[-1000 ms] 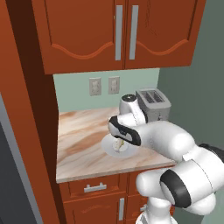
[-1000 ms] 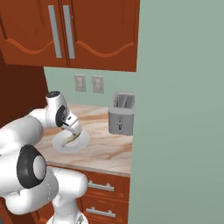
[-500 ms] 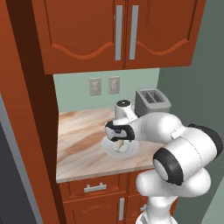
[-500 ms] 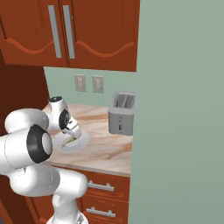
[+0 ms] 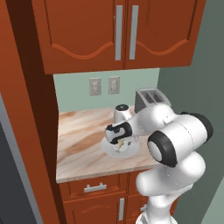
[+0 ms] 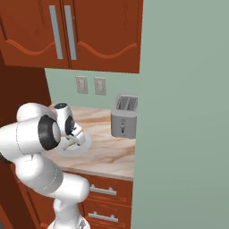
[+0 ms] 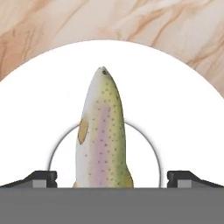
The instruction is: Place the fish on the counter behind the older fish on the same shelf of the fridge to maintain FIFO order. Close the fridge door when finished.
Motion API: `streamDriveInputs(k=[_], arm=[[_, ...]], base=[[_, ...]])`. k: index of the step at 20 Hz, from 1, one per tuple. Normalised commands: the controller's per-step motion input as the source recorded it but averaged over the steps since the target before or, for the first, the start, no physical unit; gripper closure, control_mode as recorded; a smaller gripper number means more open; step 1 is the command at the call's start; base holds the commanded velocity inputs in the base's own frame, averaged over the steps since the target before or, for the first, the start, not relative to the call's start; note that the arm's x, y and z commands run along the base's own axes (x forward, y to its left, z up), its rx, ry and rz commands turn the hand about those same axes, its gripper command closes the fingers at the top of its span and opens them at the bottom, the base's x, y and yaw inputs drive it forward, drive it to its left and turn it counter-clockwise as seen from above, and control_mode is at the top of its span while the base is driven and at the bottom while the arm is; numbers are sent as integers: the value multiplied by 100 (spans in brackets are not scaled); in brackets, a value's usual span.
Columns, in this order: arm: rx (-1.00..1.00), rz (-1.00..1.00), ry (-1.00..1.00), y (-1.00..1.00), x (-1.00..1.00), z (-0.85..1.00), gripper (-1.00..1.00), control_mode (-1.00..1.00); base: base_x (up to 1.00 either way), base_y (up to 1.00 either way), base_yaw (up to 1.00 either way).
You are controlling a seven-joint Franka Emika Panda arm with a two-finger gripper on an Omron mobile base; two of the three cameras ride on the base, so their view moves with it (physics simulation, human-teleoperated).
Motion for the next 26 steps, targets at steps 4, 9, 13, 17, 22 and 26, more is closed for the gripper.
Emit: streamDriveInputs(k=[4,9,13,17,22,26], arm=[[0,0,4,1,31,-27,-100,-100],[0,0,7,8,18,-33,100,-100],[0,0,8,3,0,-23,100,-100],[0,0,-5,3,-7,14,100,-100],[0,0,-26,-8,-78,85,100,-100],[4,0,-15,-32,-100,97,100,-100]], base=[[0,0,0],[0,0,0],[0,0,0],[0,0,0],[0,0,0],[0,0,0]])
